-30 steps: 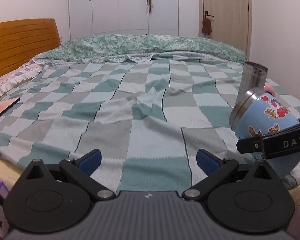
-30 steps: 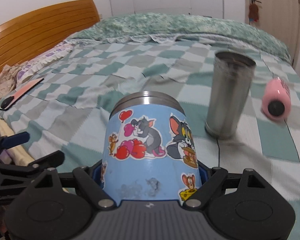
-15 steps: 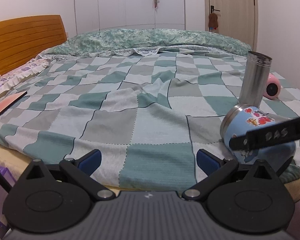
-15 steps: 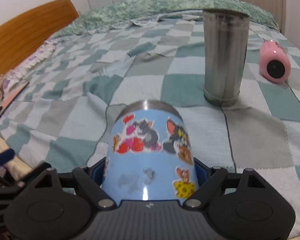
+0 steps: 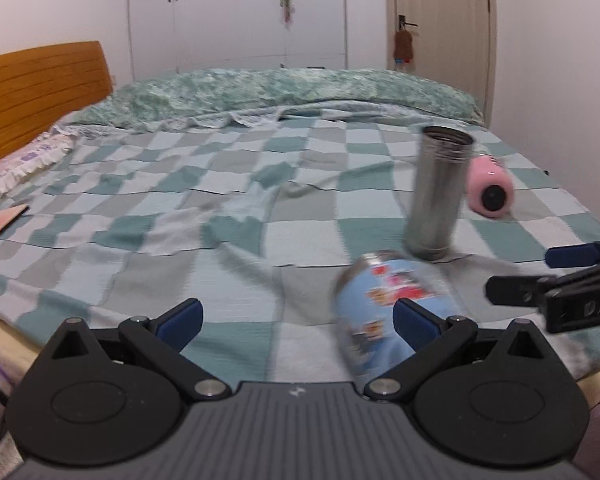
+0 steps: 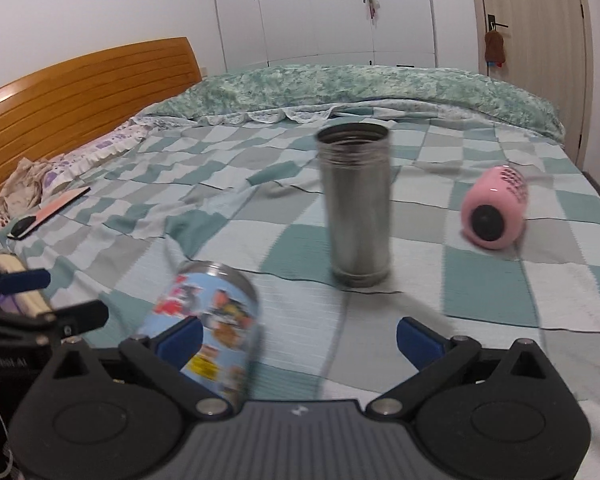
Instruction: Flip cup upright
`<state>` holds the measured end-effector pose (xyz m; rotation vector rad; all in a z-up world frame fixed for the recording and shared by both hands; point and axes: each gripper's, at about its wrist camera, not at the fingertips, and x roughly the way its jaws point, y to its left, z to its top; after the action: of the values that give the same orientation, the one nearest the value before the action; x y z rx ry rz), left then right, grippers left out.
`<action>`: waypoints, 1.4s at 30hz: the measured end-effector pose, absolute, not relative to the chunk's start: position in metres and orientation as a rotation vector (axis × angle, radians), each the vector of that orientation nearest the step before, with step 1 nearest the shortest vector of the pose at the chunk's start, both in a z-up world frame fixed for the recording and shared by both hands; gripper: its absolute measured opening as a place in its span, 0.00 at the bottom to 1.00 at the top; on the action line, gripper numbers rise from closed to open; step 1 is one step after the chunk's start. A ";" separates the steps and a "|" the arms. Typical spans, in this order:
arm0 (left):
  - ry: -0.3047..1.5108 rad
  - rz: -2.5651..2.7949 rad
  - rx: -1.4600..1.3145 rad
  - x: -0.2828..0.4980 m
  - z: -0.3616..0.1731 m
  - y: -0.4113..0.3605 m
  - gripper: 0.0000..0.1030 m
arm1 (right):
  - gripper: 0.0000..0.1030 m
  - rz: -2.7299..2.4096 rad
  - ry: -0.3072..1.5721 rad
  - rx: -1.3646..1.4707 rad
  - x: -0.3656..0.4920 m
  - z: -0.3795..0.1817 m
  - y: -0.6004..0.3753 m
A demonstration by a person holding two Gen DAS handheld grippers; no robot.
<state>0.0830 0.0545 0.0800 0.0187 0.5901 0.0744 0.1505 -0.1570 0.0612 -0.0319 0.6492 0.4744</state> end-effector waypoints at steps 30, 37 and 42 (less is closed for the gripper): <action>1.037 0.156 -0.038 0.202 0.044 0.009 1.00 | 1.00 0.590 0.617 -0.077 0.214 0.009 -0.206; 1.138 0.090 -0.093 0.217 0.037 0.015 0.86 | 1.00 0.593 0.613 -0.078 0.213 0.005 -0.202; 1.156 0.075 -0.083 0.218 0.038 0.014 0.86 | 1.00 0.591 0.603 -0.054 0.212 0.006 -0.204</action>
<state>0.2180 0.0135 0.0383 -0.0832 1.1556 0.0750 0.2120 -0.2041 0.0059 -0.0544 0.6028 0.5906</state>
